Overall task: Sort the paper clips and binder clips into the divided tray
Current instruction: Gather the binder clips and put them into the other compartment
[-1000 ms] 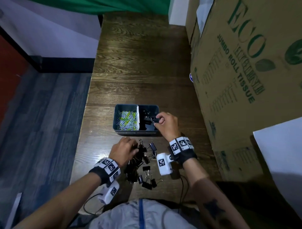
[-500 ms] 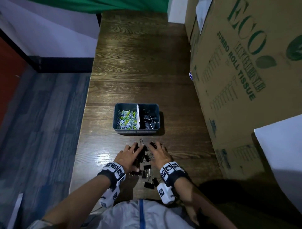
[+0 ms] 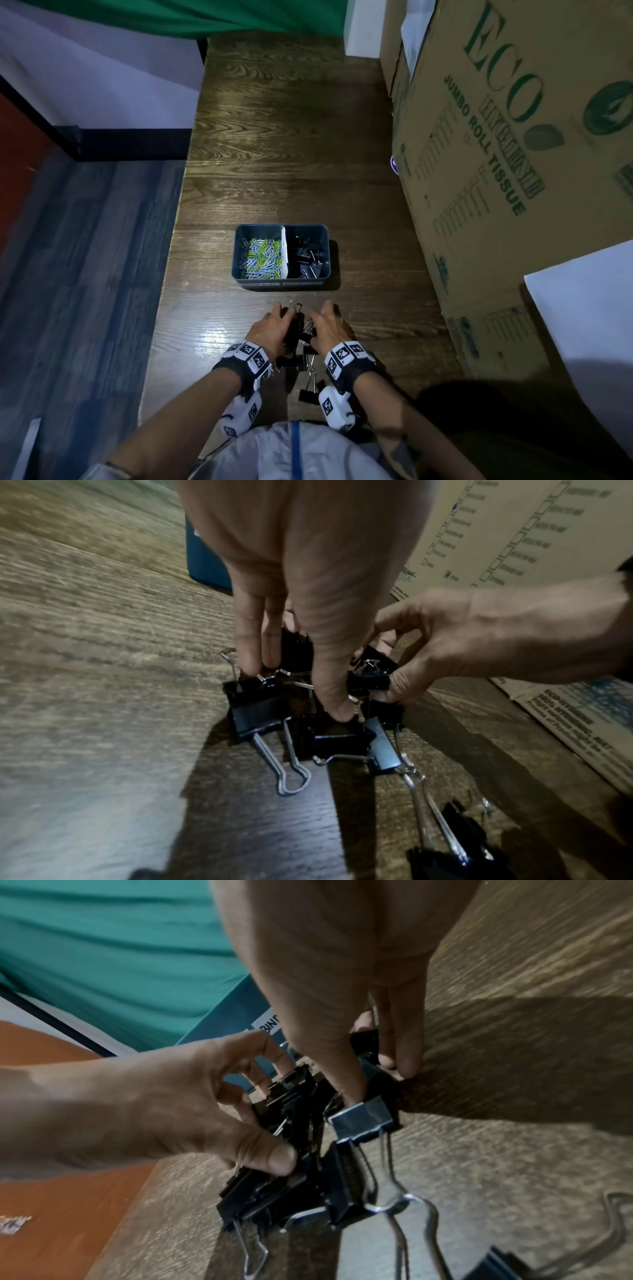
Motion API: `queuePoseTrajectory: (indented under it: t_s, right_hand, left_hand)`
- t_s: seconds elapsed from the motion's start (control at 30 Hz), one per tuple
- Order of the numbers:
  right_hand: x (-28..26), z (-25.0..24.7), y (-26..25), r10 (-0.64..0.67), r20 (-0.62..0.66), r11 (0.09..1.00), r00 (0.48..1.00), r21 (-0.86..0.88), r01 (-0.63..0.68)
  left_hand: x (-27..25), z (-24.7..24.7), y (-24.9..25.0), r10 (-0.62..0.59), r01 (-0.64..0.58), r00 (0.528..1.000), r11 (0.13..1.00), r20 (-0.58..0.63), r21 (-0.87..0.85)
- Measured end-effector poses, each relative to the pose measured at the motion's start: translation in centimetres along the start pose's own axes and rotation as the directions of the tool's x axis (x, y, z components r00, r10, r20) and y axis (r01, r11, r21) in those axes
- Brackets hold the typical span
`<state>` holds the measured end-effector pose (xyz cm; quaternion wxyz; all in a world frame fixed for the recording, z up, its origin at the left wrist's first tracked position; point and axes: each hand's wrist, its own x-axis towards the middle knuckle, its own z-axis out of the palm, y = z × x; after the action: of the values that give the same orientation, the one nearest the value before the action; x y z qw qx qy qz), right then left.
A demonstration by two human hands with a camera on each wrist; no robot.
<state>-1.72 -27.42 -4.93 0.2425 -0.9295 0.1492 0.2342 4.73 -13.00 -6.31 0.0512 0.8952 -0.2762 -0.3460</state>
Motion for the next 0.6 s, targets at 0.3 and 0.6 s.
queuePoseTrajectory:
  t_s: [0.3, 0.6]
  right_hand:
    - [-0.2, 0.0, 0.3, 0.024, -0.005, 0.999, 1.000, 0.038, -0.024]
    - [-1.1, -1.2, 1.9, 0.087, -0.141, 0.996, 0.986, 0.046, -0.081]
  left_hand:
    - [-1.0, -0.4, 0.5, -0.001, 0.006, 0.996, 0.998, -0.094, 0.058]
    - [-1.7, -1.3, 1.2, 0.012, 0.002, 0.985, 0.997, -0.172, 0.079]
